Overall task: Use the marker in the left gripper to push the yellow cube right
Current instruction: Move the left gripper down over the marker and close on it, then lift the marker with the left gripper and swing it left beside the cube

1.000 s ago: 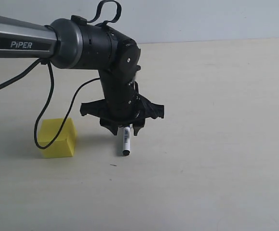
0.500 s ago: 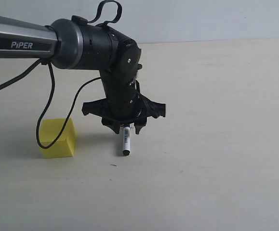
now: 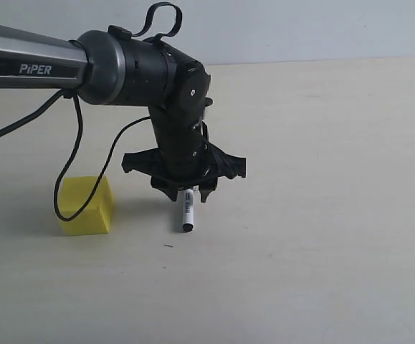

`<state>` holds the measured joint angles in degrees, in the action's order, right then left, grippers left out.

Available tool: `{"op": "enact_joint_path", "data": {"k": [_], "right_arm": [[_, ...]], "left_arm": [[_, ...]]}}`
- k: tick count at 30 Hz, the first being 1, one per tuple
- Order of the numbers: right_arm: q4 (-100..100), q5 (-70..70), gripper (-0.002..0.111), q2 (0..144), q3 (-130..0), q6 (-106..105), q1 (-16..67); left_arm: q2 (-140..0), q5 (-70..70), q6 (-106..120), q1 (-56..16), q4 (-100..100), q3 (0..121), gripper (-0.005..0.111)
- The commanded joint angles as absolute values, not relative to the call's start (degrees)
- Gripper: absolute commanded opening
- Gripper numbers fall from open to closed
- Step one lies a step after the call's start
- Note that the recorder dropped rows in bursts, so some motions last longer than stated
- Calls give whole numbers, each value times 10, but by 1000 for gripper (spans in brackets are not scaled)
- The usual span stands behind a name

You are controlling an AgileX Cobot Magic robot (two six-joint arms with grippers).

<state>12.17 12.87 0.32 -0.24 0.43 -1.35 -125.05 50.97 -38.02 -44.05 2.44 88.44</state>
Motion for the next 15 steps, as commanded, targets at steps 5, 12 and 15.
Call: {"op": "enact_joint_path", "data": {"k": [5,12,15], "right_arm": [[120,125,0,3,0,0,-13],[120,125,0,3,0,0,-13],[120,125,0,3,0,0,-13]], "left_arm": [[-1280,511,-377,-439,26,886,47],[-1280,521,-377,-439,29,886,42],[-1279,528,-377,-439,30,886,22]]}}
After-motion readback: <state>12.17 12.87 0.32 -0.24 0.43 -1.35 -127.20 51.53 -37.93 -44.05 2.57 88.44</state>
